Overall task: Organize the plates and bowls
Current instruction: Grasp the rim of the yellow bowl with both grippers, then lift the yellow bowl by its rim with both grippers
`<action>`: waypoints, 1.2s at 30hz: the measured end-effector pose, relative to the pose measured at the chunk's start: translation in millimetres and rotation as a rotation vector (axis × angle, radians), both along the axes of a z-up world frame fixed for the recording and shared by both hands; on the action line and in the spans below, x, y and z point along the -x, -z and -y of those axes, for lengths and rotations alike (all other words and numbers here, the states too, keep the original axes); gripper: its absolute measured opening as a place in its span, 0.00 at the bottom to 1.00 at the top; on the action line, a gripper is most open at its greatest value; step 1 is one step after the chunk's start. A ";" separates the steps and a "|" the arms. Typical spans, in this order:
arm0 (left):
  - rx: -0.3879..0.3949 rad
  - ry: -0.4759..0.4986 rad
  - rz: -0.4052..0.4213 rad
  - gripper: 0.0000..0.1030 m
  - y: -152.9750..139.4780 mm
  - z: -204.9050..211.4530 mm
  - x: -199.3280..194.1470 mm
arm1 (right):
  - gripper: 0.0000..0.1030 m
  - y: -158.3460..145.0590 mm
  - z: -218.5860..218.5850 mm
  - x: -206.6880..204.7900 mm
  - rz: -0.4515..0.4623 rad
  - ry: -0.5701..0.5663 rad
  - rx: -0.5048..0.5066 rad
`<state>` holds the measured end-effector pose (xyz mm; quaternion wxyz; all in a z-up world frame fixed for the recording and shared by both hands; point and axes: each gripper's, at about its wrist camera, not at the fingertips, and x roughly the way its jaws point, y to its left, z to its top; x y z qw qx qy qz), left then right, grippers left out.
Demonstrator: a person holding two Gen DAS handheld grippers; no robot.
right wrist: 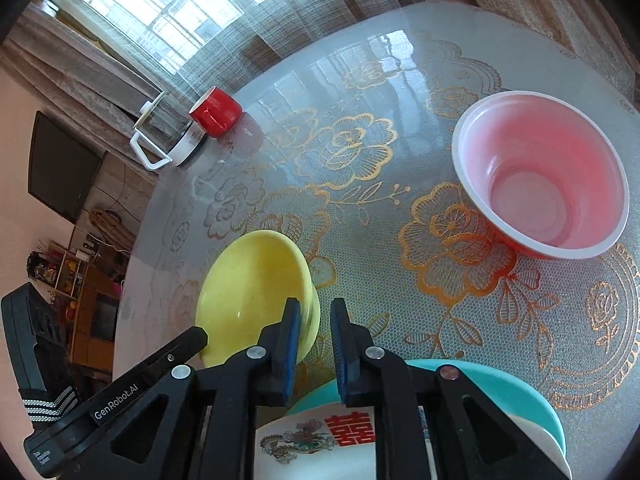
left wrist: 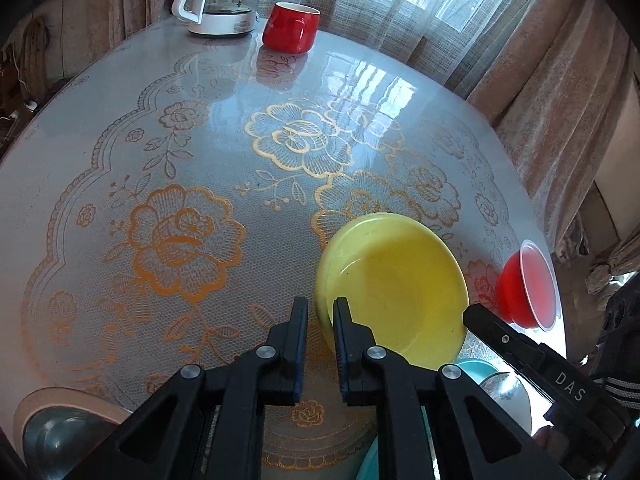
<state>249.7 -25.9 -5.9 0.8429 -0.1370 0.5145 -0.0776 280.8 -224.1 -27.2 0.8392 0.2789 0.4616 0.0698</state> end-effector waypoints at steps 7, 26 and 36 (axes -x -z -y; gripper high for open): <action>0.001 0.030 -0.002 0.19 0.6 0.8 -0.8 | 0.16 -4.9 -17.0 -5.8 0.004 -0.049 0.082; -0.125 0.095 0.133 0.15 -13.8 8.8 22.9 | 0.11 -4.4 -26.5 0.1 0.014 -0.072 0.087; -0.127 0.092 0.187 0.15 -24.9 -0.8 39.7 | 0.11 -10.2 -33.0 8.4 0.039 -0.091 0.072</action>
